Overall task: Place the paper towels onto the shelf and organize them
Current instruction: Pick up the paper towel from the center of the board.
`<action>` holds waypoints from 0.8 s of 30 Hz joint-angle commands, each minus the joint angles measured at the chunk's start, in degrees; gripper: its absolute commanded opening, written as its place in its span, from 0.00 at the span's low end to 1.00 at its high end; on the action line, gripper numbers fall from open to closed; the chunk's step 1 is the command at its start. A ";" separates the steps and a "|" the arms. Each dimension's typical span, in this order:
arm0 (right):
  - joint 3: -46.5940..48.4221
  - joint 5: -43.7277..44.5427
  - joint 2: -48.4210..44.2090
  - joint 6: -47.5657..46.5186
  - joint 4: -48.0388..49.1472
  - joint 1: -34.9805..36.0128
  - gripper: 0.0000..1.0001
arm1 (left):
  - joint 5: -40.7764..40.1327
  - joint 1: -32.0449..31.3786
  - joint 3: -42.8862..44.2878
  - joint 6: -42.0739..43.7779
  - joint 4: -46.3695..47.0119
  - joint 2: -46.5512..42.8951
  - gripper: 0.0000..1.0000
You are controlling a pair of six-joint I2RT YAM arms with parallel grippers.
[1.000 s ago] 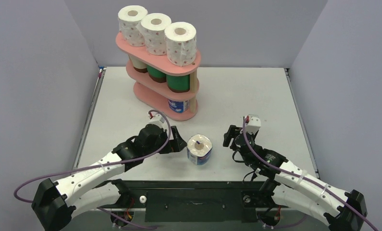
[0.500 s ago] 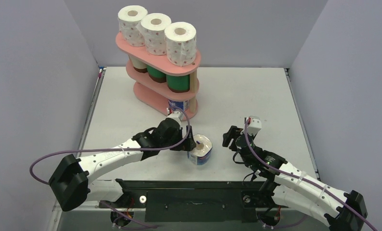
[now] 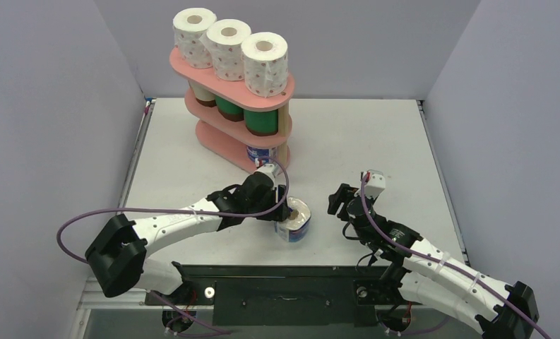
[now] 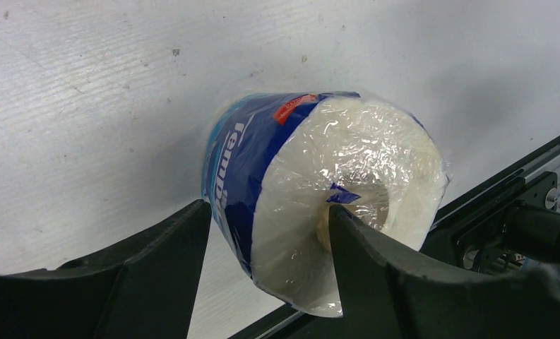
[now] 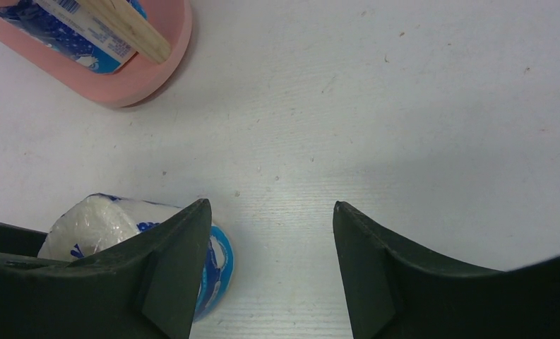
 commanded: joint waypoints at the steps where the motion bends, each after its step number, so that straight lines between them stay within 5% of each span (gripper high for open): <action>1: -0.10 0.77 -0.93 -0.09 2.06 -0.26 0.60 | 0.90 -0.42 2.15 1.10 1.42 1.65 0.55; 9: -0.15 1.30 -1.83 -0.56 2.11 -0.35 0.59 | -1.49 -0.19 0.61 -0.13 0.55 -3.04 0.27; 15: -0.30 1.48 -1.62 -0.60 2.39 -0.44 0.60 | -8.49 2.24 -1.45 -0.71 -3.37 -12.58 0.24; 24: -0.38 0.66 -0.22 -1.04 4.17 -0.71 0.59 | -9.24 22.72 -4.96 -2.18 -7.46 -21.67 0.21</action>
